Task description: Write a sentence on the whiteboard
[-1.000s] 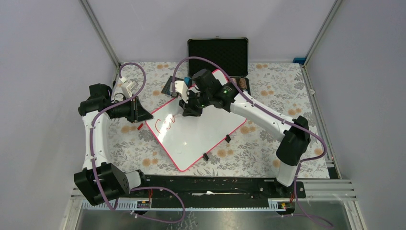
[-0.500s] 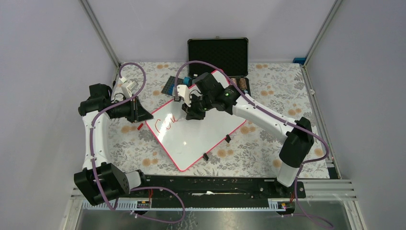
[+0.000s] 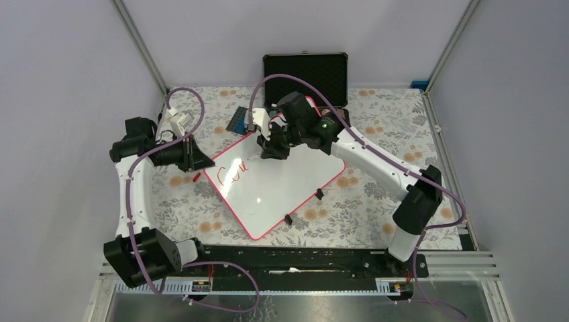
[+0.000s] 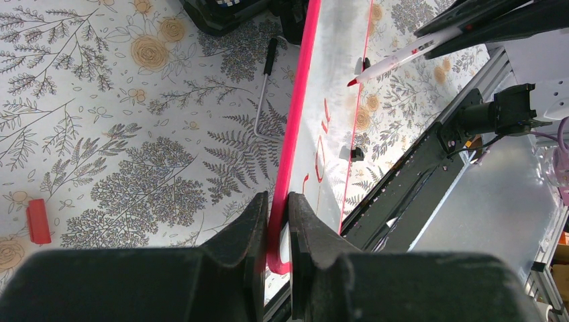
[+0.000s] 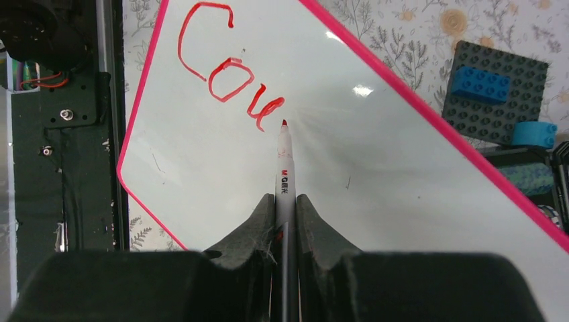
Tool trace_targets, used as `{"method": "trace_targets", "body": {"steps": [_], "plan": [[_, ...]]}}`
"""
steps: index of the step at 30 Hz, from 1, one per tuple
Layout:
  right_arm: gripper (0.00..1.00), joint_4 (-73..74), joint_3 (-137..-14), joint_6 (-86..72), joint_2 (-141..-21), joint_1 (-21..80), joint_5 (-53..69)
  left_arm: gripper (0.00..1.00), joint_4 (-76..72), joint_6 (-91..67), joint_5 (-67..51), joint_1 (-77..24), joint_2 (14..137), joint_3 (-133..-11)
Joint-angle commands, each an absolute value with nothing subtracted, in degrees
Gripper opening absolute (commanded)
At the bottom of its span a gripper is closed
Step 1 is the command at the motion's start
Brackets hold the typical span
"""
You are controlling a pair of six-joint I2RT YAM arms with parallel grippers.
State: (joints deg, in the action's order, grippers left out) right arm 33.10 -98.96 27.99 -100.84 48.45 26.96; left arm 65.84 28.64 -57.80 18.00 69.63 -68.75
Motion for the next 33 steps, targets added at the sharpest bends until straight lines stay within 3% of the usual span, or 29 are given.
{"method": "trace_targets", "body": {"steps": [1,33], "plan": [[0.0,32.8,-103.1,27.2,-101.0,48.2,28.7,0.0,64.8,29.5,-57.7,17.9,69.8,-68.2],[0.0,33.1,-101.9,28.3,-103.2,48.8,24.9,0.0,64.9,29.5,-57.6,17.9,69.9,-68.1]]}}
